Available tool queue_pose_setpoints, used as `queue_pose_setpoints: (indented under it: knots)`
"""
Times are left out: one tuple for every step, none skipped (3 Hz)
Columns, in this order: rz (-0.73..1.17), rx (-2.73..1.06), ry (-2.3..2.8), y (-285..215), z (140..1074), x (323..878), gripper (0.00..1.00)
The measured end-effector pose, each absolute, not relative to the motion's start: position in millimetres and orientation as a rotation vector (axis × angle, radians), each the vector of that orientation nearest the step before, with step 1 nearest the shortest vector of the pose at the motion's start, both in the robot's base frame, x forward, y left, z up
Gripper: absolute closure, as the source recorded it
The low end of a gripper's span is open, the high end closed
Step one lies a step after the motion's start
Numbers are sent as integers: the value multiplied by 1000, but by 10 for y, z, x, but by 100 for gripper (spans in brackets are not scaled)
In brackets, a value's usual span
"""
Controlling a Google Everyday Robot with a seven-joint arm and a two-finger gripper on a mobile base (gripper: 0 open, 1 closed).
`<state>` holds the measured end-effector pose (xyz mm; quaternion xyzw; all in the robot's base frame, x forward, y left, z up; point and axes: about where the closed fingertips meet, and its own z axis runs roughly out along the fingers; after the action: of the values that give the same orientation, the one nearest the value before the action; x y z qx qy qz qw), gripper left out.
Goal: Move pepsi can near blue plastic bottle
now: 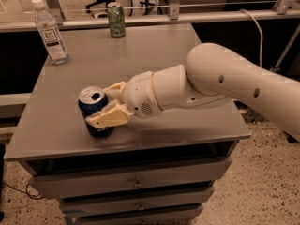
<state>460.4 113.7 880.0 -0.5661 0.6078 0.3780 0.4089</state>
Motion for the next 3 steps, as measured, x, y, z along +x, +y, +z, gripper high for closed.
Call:
queue_pose_setpoints:
  knots:
    - [876,-1401,1546,878,8840,4980,100]
    - [724,-1362,1593,299,9052,5516,100]
    - [730,-1366,1592,329,9042,5495,100]
